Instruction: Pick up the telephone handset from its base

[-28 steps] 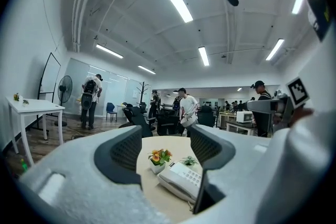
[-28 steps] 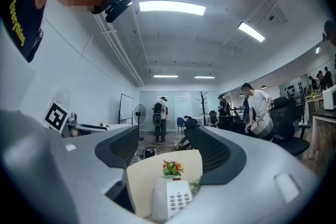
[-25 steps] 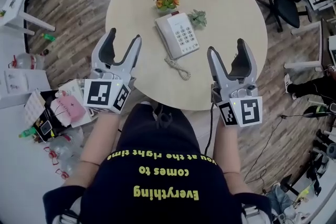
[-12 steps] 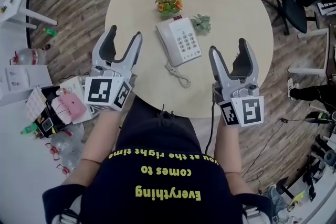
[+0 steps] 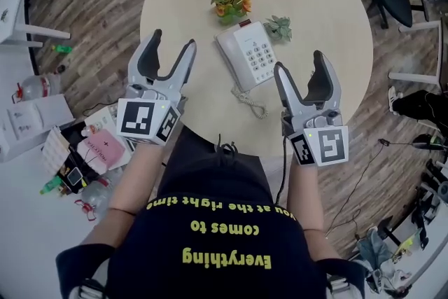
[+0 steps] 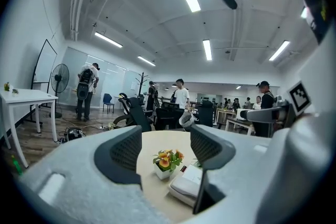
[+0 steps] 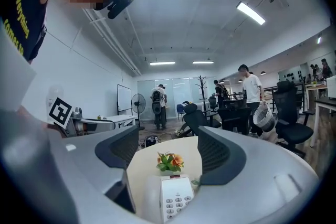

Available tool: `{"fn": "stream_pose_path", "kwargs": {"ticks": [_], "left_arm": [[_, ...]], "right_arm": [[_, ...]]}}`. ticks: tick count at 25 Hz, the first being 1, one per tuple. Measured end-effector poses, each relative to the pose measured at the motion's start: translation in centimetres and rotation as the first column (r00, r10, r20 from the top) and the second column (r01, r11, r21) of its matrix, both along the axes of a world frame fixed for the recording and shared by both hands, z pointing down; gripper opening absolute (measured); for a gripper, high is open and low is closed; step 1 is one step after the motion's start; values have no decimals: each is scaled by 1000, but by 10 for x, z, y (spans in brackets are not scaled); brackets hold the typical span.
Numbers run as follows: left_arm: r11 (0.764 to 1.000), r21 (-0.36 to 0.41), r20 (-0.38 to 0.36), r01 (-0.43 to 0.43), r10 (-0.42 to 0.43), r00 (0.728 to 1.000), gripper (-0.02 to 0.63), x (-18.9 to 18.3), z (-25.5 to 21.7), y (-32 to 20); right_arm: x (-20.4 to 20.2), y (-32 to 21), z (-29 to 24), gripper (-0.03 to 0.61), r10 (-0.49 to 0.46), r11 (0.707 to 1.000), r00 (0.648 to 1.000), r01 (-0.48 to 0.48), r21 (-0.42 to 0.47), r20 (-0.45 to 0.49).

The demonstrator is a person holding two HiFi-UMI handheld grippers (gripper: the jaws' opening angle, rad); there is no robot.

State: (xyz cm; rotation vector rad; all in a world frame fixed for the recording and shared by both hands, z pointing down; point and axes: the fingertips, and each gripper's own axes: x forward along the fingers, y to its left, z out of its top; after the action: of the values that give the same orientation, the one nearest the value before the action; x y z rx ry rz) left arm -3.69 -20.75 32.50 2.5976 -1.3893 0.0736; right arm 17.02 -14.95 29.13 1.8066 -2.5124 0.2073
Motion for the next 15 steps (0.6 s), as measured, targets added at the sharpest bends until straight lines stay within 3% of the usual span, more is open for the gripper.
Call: {"fn": "stream_pose_path", "kwargs": {"ticks": [8, 15], "left_arm": [[1000, -3, -17, -1, 1, 1000, 290, -15, 13, -9], [999, -35, -1, 31, -31, 1000, 290, -33, 28, -3]], "right_arm": [[-30, -13, 54, 339, -66, 991, 997, 60, -117, -42], [-57, -20, 103, 339, -151, 963, 988, 144, -228, -14]]}}
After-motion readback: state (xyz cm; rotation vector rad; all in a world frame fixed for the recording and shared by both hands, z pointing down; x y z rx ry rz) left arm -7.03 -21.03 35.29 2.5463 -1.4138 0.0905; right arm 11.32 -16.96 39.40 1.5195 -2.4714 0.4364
